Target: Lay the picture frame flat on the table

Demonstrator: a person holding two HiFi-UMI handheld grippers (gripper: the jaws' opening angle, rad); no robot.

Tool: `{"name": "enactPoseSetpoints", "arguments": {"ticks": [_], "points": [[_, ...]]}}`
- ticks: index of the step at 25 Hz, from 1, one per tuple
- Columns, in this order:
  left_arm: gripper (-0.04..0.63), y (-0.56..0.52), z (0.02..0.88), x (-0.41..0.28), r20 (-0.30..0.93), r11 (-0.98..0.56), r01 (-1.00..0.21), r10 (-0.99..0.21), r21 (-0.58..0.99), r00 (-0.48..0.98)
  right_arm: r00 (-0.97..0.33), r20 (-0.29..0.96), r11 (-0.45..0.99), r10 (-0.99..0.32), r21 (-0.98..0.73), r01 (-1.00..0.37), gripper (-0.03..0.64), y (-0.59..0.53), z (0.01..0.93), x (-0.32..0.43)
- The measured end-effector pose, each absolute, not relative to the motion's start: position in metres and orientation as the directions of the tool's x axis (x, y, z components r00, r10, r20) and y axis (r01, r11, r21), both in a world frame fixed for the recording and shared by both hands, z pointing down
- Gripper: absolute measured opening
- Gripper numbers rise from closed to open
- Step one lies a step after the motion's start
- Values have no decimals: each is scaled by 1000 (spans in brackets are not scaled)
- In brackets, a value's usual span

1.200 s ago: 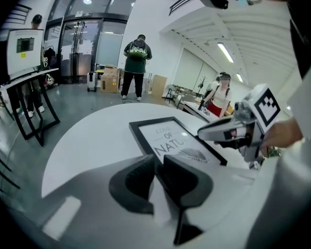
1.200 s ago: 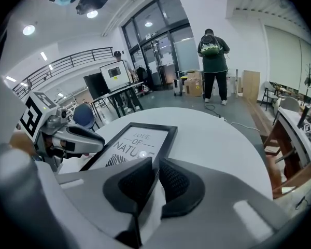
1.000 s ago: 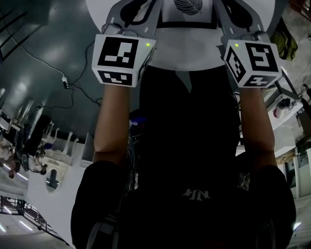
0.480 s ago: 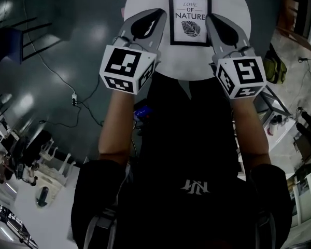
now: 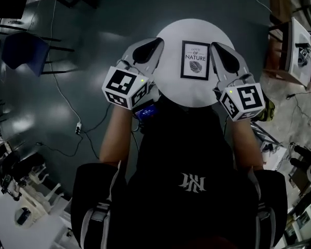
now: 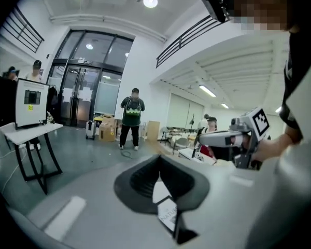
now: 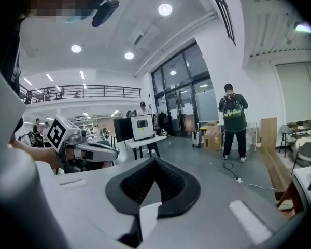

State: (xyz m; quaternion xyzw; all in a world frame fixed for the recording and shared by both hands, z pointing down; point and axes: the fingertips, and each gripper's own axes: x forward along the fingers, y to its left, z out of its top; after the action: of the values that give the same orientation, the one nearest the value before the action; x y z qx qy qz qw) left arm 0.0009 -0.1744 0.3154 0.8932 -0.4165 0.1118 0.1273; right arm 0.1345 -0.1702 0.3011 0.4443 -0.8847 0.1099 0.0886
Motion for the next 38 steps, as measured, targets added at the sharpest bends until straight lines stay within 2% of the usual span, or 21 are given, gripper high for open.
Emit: {"name": "enactPoseSetpoints", "arguments": {"ticks": [8,16,31,38], "points": [[3,-134,256,-39,223,-708,-704,-678,59,700,-567,147,565,-811,-59,-823,0,-119,242,126],[3,-101,241,-54,103,-796,-592,-583,126,806,-534,127,529,-836,-67,-846,0,-71,230,116],[3,16,263,-38,173,-830,-542,-518,133,837,-641,68,630,-764,-136,-765,0,39,222,106],[3,116,285,-2,226,-864,-464,-420,194,879,-626,72,597,-776,-236,-767,0,134,245,117]]}}
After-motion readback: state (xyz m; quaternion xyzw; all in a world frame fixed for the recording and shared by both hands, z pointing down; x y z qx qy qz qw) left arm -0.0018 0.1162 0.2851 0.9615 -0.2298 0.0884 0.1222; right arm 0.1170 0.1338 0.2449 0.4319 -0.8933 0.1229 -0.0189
